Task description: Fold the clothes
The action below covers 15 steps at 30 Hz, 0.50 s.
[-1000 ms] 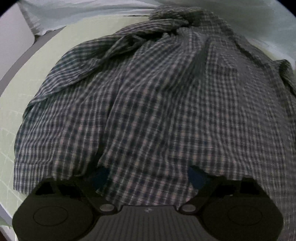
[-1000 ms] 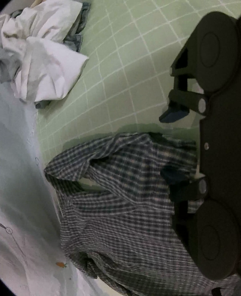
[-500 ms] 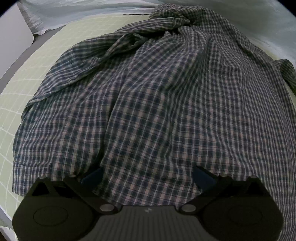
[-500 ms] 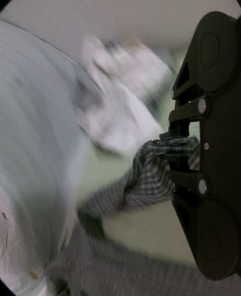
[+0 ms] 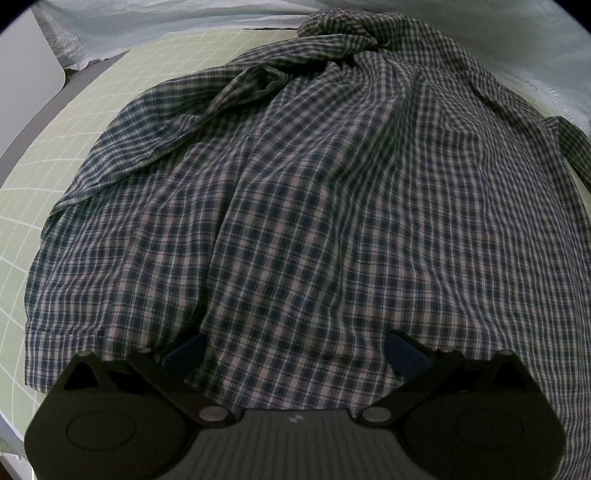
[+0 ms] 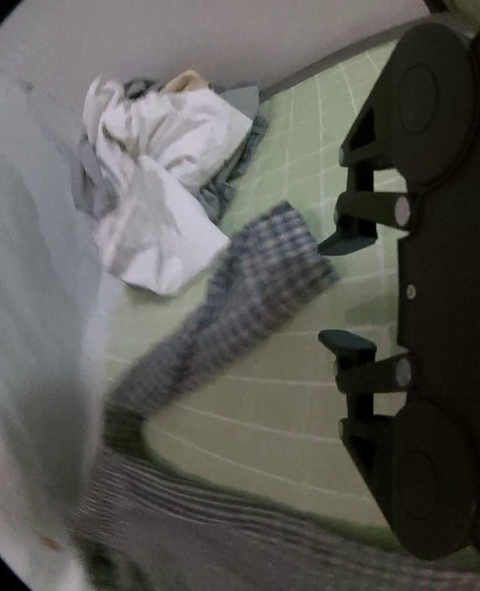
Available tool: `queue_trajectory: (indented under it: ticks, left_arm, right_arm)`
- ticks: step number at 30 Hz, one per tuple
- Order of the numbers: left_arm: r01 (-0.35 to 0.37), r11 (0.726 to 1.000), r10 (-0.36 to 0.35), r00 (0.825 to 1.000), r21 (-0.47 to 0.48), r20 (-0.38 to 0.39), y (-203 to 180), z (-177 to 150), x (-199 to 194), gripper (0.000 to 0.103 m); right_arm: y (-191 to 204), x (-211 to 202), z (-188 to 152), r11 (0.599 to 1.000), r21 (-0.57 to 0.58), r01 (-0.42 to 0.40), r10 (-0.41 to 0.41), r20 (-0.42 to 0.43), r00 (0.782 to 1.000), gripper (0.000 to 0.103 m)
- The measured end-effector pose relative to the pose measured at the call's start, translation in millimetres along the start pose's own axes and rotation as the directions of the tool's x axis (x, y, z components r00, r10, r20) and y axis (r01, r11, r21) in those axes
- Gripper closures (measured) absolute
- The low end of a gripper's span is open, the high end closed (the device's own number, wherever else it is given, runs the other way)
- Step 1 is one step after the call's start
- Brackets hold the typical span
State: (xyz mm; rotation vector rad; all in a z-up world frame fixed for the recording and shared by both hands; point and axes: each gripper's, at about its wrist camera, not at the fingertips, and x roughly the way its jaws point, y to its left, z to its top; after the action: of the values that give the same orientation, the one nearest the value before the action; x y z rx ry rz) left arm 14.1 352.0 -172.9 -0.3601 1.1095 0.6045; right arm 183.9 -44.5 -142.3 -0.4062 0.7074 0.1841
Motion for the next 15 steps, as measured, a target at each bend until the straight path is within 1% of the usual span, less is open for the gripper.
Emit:
queue_trajectory:
  ticks: [2,5,6,8,12,14,15]
  left_arm:
    - [-0.002,1.0,0.002,1.0,-0.002,-0.001,-1.2,0.2,0.0,0.0]
    - [-0.004,1.0,0.004,1.0,-0.006,0.001,-2.1,-0.1,-0.3,0.0]
    - [-0.005,1.0,0.005,1.0,-0.008,0.001,-2.2,-0.1,-0.3,0.0]
    - [-0.005,1.0,0.005,1.0,-0.009,0.002,-1.7,-0.1,-0.2,0.0]
    - [-0.007,1.0,0.007,1.0,-0.012,0.002,-1.4,-0.1,0.0,0.0]
    - [-0.009,1.0,0.009,1.0,-0.016,0.003,-1.8,-0.8,-0.1,0.0]
    - [-0.01,1.0,0.01,1.0,-0.019,0.004,-1.9,-1.3,-0.2,0.0]
  right_arm:
    - [-10.6,4.0,6.8,0.999,0.048,-0.005,0.004,0.02,1.0,0.044]
    - [-31.4,23.4,20.9,0.991,0.123,-0.042,0.039,0.028,0.999,0.039]
    - [-37.7,31.0,25.2,0.989,0.137,-0.059,0.056,0.026,0.998,0.035]
    - [-43.2,49.2,31.8,0.989,0.126,-0.076,0.076,0.003,0.997,0.027]
    - [-47.3,81.8,42.0,0.992,0.073,-0.101,0.105,-0.05,0.993,0.026]
    - [-47.3,93.7,45.7,0.992,0.041,-0.115,0.118,-0.072,0.99,0.021]
    - [-47.4,99.7,47.5,0.992,0.025,-0.122,0.124,-0.083,0.989,0.021]
